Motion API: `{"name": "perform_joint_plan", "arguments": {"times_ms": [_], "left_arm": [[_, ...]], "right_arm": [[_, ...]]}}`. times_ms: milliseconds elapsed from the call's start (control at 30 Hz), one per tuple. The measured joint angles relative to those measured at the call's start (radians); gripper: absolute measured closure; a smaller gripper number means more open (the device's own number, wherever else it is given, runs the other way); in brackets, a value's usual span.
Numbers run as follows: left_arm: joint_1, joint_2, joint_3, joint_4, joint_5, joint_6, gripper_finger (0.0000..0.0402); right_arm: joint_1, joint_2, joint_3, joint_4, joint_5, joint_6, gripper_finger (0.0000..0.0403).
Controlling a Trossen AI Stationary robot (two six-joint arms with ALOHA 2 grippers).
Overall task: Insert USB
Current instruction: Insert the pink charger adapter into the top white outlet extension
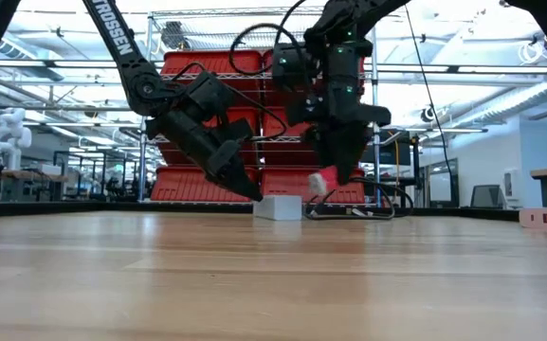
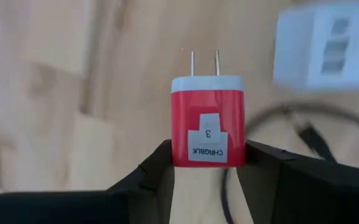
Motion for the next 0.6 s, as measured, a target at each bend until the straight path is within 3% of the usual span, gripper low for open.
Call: {"name": "perform_joint_plan", "arguments": {"times_ms": [133, 300, 600], "left_arm": [[-0.001, 0.000, 0.000, 0.004, 0.000, 0.000, 0.0394], [-0.007, -0.001, 0.000, 0.005, 0.004, -0.028, 0.0394], [-0.053, -0.083, 0.000, -0.003, 0.126, -0.054, 0.0394]], "right_arm": [[0.006, -0.001, 0.039, -0.028, 0.089, 0.027, 0.0284], [0.007, -0.003, 0.078, -0.025, 0.040, 0.023, 0.0284], [0.005, -0.011, 0.082, -0.025, -0.025, 0.057, 0.0284]]}}
